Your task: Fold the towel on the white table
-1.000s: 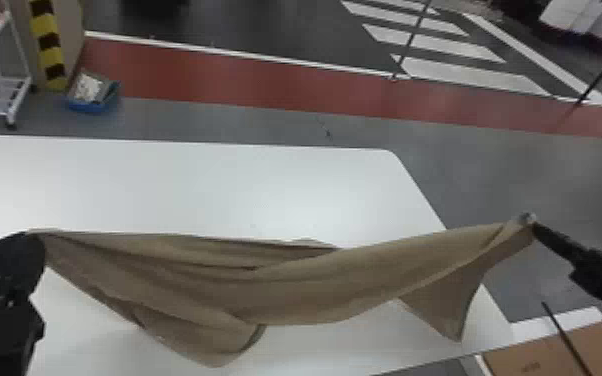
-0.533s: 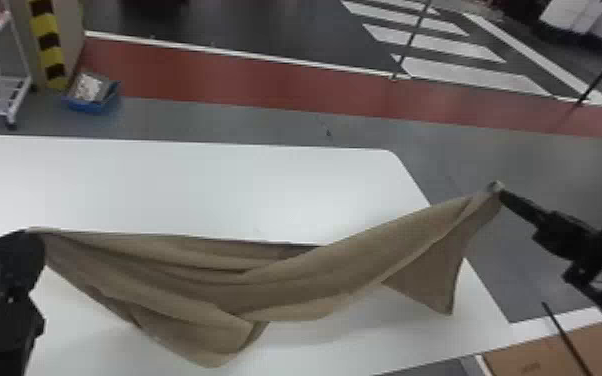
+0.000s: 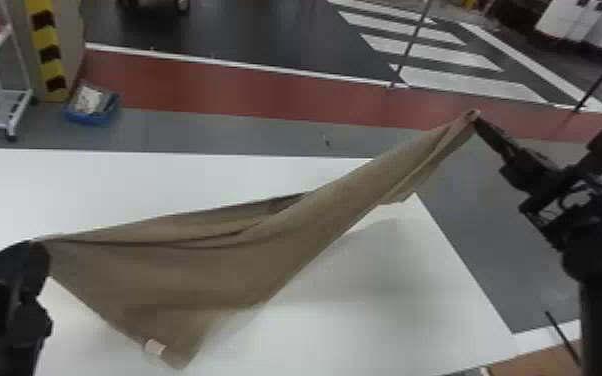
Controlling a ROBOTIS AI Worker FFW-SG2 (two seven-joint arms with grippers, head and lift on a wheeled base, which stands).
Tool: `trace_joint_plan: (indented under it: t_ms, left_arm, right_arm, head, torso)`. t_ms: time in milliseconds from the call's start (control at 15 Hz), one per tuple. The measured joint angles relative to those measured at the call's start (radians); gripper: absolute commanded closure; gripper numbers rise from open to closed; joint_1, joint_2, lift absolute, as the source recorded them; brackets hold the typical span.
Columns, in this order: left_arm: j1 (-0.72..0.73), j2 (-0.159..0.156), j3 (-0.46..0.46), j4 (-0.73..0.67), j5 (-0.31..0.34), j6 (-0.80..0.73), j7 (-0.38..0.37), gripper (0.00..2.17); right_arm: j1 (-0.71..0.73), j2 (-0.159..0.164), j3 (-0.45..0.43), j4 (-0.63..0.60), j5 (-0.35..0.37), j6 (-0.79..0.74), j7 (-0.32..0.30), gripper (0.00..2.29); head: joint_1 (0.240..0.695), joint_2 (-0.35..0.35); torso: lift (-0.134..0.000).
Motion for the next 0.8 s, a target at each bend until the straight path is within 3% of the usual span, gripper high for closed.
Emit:
trace_joint_plan:
  t_ms: [133,333,467,667,800]
  left_arm:
    - [-0.023,-0.014,-0.020,0.023,-0.002,0.001,-0.003,1.43]
    - [-0.049,-0.020,-0.053,0.035,-0.009,0.005,-0.005,1.43]
    - [-0.063,-0.020,-0.064,0.039,-0.010,0.006,-0.005,1.43]
    - [-0.074,-0.019,-0.085,0.050,-0.015,0.006,-0.002,1.43]
    - [-0.074,-0.016,-0.089,0.051,-0.018,0.004,-0.002,1.43]
  right_arm:
    - [0.070,0.002,-0.009,0.011,-0.031,-0.079,0.039,1.77]
    - [0.298,0.002,-0.083,0.002,-0.073,-0.173,0.125,1.77]
    - [0.419,0.016,-0.133,0.007,-0.070,-0.206,0.189,1.77]
    - [0.538,0.073,-0.186,-0.014,-0.012,-0.245,0.246,1.64]
    - [0.601,0.130,-0.211,-0.048,0.016,-0.267,0.281,1.64]
  head:
    - [0.633,-0.350]
    - [0.695,-0.350]
    - [0.695,-0.350]
    - [0.695,-0.350]
    - [0.695,-0.350]
  torso:
    - [-0.120]
    - [-0.120]
    - [-0.120]
    - [-0.120]
    - [-0.120]
